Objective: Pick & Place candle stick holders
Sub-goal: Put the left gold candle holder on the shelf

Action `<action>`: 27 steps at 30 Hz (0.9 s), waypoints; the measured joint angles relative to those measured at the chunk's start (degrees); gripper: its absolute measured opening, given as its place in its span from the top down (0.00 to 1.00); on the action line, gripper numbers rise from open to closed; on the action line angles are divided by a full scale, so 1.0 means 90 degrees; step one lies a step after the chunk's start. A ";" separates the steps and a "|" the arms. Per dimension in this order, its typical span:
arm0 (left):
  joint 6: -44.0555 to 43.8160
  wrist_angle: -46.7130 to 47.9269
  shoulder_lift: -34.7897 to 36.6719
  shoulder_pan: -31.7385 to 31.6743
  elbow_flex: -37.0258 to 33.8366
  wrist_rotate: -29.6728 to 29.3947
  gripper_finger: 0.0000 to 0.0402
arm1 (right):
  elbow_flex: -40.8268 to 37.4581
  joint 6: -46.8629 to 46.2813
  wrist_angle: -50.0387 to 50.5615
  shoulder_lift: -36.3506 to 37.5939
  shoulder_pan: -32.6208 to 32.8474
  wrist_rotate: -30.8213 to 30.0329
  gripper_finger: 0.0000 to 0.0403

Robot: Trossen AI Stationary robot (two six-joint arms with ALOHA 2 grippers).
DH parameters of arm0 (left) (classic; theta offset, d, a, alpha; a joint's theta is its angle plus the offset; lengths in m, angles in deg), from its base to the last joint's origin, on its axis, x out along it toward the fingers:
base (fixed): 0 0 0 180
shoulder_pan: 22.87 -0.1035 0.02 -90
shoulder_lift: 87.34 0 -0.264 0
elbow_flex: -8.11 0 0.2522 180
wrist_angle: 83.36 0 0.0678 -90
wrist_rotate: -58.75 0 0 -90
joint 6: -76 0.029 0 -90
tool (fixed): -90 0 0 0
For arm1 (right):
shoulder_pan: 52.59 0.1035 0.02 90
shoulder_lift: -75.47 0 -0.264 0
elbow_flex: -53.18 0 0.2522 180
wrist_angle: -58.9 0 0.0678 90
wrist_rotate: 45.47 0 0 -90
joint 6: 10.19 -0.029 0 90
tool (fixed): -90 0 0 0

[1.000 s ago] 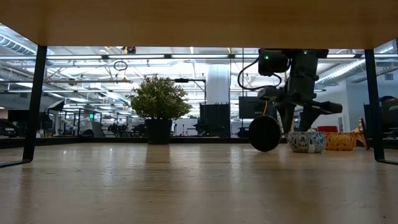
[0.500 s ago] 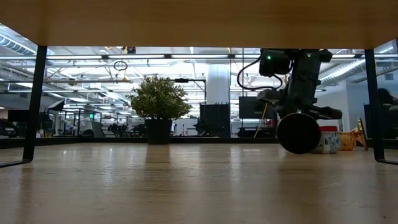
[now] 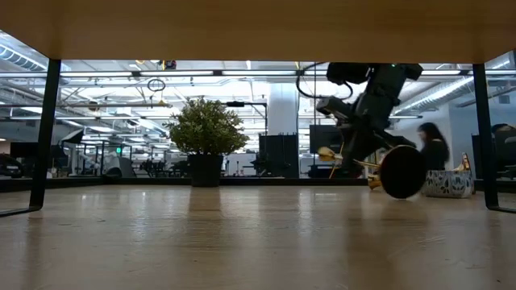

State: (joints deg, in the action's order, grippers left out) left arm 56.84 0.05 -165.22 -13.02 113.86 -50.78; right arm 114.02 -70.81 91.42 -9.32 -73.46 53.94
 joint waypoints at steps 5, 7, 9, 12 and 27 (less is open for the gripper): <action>-0.0050 0.0046 0.0000 0.0000 0.0000 0.0002 0.99 | 0.0398 0.0312 -0.0108 0.0000 0.0000 -0.0108 0.97; -0.0054 0.0066 0.0000 -0.0001 0.0000 0.0002 0.99 | 0.0640 0.0524 -0.0107 0.0000 0.0000 -0.0278 0.97; -0.0090 0.0070 0.0000 0.0000 0.0000 0.0005 0.99 | 0.0941 0.0745 -0.0109 0.0000 0.0000 -0.0436 0.97; -0.0123 0.0072 0.0000 0.0000 0.0000 0.0002 0.99 | 0.1499 0.1131 -0.0099 0.0001 0.0010 -0.0701 0.97; -0.0586 0.0087 0.0003 0.0217 0.0000 -0.0410 0.99 | 0.2995 0.3086 -0.0613 0.1246 0.1099 -0.2480 0.97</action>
State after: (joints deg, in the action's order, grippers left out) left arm 51.57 0.84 -165.20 -11.07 113.86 -54.47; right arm 140.98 -43.04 85.91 1.89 -63.57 31.62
